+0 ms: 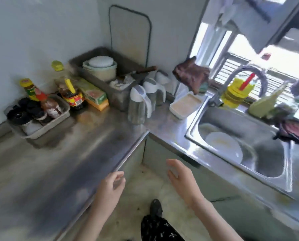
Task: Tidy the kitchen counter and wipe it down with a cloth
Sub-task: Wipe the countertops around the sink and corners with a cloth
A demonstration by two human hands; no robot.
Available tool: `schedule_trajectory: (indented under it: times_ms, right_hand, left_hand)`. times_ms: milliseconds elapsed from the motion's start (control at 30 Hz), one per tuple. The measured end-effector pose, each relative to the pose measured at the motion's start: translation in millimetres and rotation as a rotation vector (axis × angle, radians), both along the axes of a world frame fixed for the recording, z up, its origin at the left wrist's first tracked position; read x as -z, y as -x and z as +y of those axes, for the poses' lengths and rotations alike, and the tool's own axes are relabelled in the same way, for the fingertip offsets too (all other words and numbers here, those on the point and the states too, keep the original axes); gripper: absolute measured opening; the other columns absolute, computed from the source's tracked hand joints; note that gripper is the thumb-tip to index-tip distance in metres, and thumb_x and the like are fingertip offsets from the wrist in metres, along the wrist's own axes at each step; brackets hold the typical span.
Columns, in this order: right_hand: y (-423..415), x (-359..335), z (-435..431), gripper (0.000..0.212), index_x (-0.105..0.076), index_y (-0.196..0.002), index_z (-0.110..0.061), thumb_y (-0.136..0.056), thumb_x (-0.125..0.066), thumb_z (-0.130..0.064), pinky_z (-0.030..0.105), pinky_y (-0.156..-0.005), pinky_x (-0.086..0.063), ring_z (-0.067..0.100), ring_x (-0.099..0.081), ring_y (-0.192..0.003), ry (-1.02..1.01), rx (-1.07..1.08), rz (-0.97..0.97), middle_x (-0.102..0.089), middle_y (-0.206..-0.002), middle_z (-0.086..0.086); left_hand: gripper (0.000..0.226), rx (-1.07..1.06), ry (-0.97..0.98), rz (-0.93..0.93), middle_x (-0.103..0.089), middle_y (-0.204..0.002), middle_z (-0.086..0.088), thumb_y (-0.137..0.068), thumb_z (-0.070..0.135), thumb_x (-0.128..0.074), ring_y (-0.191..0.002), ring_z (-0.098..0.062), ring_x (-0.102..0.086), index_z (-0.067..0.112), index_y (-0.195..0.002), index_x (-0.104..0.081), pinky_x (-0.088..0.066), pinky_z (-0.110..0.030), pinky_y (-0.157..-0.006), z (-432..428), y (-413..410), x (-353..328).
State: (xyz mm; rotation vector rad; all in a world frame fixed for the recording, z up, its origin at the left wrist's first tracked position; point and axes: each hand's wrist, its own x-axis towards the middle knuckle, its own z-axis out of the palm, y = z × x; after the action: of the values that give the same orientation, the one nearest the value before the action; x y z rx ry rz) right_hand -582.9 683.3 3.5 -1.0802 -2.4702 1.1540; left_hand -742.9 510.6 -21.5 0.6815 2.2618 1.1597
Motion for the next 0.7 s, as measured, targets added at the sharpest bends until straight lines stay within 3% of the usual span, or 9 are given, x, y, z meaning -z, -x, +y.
schedule_trajectory:
  times_ms: [133,233,333,567,700]
  right_hand:
    - [-106.1,-7.1,14.2,0.021,-0.06,-0.11,-0.026,-0.09,-0.058,-0.019,0.015,-0.088,-0.045,-0.004,-0.056,-0.101,0.02,0.291,0.01,-0.061,-0.109,-0.019]
    - [-176.0,-5.8,18.9,0.025,-0.062,-0.1,-0.032,-0.085,-0.064,-0.012,0.01,-0.083,-0.044,-0.002,-0.06,-0.093,0.055,0.511,0.019,-0.067,-0.097,-0.017]
    - [-224.2,-6.5,31.8,0.027,-0.061,-0.097,-0.033,-0.083,-0.066,-0.011,0.004,-0.082,-0.04,-0.009,-0.057,-0.096,0.087,0.658,0.012,-0.068,-0.1,-0.014]
    - [-265.8,4.8,142.7,0.019,-0.062,-0.101,-0.025,-0.086,-0.063,-0.012,0.01,-0.081,-0.042,0.0,-0.06,-0.096,0.114,0.803,0.109,-0.066,-0.1,-0.011]
    - [-284.6,11.8,250.2,0.022,-0.062,-0.111,-0.018,-0.089,-0.059,-0.018,0.021,-0.088,-0.044,0.01,-0.059,-0.099,0.166,0.777,0.134,-0.065,-0.106,-0.007]
  left_hand:
    - [0.03,0.238,-0.02,-0.025,-0.068,-0.099,0.004,-0.083,0.008,-0.063,-0.094,-0.005,-0.063,0.037,-0.088,-0.058,-0.047,-0.028,-0.09,55.4,-44.3,-8.2]
    - [0.03,0.367,-0.042,-0.014,-0.069,-0.099,0.005,-0.084,0.007,-0.063,-0.091,-0.001,-0.063,0.037,-0.089,-0.058,-0.047,-0.025,-0.09,100.2,-74.1,-16.1]
    - [0.027,0.469,-0.059,-0.016,-0.068,-0.097,0.011,-0.084,0.01,-0.062,-0.09,0.004,-0.061,0.036,-0.089,-0.059,-0.046,-0.021,-0.088,148.4,-103.0,-27.8]
    - [0.029,0.559,-0.062,-0.018,-0.068,-0.086,0.026,-0.079,0.009,-0.068,-0.083,0.01,-0.061,0.038,-0.08,-0.068,-0.041,-0.002,-0.074,260.4,-176.8,-27.9]
    - [0.048,0.471,-0.071,-0.069,-0.069,-0.08,0.023,-0.077,-0.001,-0.067,-0.076,0.01,-0.062,0.046,-0.085,-0.063,-0.04,0.0,-0.072,334.0,-224.9,-16.0]
